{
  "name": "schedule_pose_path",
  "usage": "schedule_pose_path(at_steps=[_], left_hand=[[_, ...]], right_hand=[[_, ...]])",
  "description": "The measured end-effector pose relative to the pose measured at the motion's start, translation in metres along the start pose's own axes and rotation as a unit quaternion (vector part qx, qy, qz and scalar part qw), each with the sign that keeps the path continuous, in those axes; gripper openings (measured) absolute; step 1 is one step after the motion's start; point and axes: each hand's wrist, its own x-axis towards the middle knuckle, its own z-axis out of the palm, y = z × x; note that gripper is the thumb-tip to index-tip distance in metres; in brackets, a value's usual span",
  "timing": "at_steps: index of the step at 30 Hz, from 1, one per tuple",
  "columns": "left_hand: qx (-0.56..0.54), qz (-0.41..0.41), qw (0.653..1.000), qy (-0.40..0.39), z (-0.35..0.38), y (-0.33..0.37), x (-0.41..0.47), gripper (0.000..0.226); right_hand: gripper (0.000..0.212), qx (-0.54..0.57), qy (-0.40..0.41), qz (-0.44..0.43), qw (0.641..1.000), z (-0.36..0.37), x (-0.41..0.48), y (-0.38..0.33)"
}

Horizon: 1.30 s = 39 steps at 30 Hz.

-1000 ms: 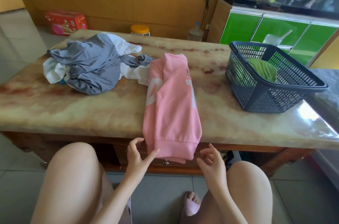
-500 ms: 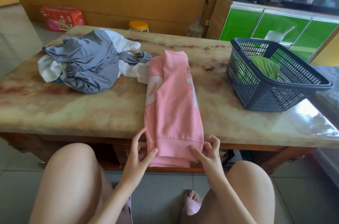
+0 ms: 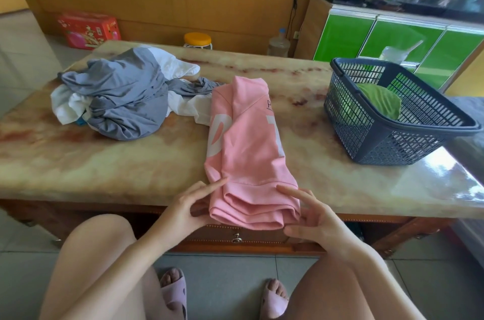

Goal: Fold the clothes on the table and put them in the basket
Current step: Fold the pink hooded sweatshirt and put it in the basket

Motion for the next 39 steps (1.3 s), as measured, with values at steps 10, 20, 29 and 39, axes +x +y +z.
schedule_pose_path(at_steps=[10, 20, 29, 39], left_hand=[[0.013, 0.006, 0.993, 0.117, 0.0, -0.007, 0.026, 0.037], [-0.094, -0.083, 0.981, 0.149, 0.008, 0.004, 0.043, 0.008], [-0.065, -0.126, 0.966, 0.218, 0.014, -0.007, 0.055, 0.043], [0.081, -0.225, 0.937, 0.256, 0.018, -0.033, 0.091, 0.048]], right_hand=[[0.048, -0.079, 0.083, -0.072, 0.991, -0.001, 0.015, -0.001], [0.053, -0.19, 0.124, -0.117, 0.967, -0.003, 0.035, -0.004], [0.006, -0.139, 0.247, -0.108, 0.953, -0.001, 0.055, 0.0], [0.024, -0.278, 0.378, 0.041, 0.882, -0.007, 0.115, 0.021]])
